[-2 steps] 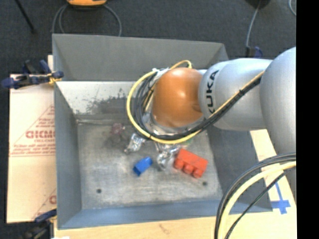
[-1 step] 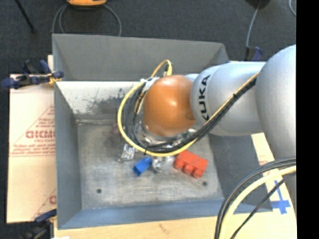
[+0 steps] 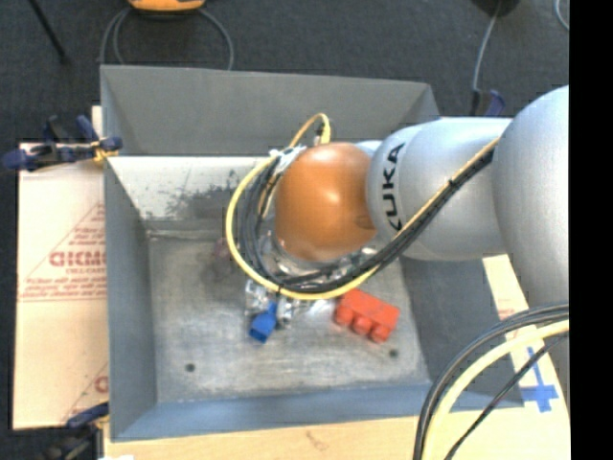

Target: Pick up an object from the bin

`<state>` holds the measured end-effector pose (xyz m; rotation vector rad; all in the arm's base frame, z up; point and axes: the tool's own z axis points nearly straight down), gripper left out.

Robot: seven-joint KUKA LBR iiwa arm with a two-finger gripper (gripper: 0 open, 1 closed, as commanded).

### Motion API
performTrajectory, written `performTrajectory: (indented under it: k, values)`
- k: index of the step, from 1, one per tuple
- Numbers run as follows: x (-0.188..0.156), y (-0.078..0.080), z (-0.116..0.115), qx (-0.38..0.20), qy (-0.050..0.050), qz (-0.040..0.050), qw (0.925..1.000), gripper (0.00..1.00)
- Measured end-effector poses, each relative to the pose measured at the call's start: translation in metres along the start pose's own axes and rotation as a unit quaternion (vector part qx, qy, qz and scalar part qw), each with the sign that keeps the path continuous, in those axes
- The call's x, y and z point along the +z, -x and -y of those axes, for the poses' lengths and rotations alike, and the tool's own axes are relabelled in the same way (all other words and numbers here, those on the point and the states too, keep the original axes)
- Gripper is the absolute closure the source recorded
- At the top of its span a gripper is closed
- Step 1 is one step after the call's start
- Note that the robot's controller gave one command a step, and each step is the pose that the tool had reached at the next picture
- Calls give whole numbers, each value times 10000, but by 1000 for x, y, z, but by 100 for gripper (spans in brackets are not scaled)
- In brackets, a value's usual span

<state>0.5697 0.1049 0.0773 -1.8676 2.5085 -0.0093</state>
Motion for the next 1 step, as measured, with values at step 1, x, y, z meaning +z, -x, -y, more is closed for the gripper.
performTrajectory:
  k: [1]
  values:
    - [-150,21,9,-444,15,-8,9990,100]
